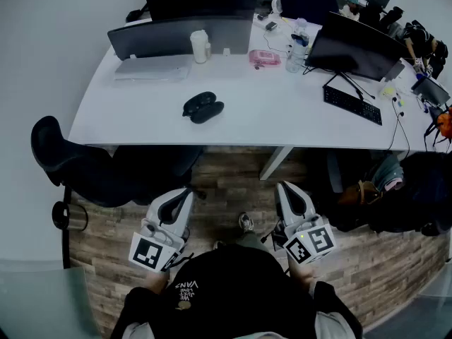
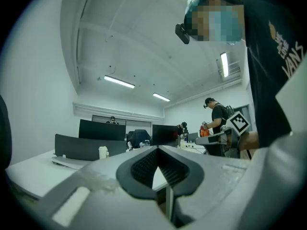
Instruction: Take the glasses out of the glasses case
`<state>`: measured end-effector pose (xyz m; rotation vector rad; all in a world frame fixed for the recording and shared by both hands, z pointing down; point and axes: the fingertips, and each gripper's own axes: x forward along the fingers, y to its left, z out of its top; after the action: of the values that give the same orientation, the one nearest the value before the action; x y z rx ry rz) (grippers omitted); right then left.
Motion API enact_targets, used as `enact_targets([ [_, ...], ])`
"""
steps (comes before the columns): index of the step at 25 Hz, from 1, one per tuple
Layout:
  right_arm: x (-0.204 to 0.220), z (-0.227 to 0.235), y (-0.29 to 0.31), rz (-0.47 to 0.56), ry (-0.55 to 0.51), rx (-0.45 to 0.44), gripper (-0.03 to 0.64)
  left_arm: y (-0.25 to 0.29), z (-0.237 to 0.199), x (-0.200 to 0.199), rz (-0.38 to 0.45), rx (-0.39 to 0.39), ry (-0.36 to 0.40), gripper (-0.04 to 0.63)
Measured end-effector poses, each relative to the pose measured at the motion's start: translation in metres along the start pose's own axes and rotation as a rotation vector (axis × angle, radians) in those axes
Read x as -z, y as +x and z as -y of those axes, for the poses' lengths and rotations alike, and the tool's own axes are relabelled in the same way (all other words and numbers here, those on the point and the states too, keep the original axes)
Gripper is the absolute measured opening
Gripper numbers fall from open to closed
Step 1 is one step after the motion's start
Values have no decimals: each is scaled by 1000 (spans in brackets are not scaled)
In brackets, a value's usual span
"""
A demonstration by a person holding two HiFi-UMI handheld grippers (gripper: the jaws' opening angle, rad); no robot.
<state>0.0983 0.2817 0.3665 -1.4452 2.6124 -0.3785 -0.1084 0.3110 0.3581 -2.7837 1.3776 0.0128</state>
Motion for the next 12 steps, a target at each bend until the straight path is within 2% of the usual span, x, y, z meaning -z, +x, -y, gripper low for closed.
enact_targets([
  [12,6,-5,-4,28,40,31,-2,-12,-12,12,-5,-5,-46,2],
])
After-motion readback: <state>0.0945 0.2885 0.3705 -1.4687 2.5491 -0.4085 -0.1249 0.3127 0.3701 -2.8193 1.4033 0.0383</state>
